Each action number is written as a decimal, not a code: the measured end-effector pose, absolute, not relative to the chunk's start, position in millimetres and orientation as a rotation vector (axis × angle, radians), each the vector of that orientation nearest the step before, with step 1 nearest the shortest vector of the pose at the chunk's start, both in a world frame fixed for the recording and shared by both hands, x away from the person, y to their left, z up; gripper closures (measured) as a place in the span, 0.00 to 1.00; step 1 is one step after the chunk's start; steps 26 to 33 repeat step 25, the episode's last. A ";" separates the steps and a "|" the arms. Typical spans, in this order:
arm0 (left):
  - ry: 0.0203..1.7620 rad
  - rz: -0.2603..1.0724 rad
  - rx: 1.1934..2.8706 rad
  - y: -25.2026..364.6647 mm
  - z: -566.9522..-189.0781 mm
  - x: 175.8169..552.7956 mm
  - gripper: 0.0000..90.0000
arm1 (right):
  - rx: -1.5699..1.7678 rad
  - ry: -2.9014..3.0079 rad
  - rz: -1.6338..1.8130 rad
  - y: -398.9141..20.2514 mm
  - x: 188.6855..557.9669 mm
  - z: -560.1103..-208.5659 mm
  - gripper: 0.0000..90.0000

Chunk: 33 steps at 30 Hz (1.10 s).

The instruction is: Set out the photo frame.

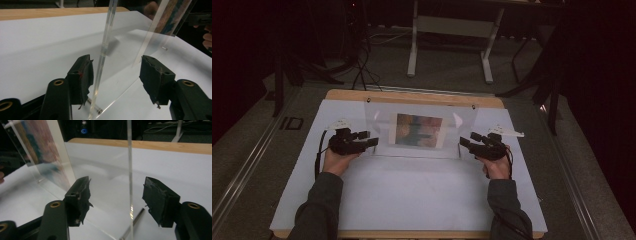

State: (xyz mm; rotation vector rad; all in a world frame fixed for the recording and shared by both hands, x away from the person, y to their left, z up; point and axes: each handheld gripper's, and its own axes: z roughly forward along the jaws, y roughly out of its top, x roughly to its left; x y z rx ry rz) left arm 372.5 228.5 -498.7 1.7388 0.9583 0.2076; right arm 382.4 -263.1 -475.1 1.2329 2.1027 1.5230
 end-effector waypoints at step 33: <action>1.158 0.373 1.781 256.0 -518.1 337.8 0.46 | 1.359 2.057 1.378 -305.0 376.6 -496.7 0.42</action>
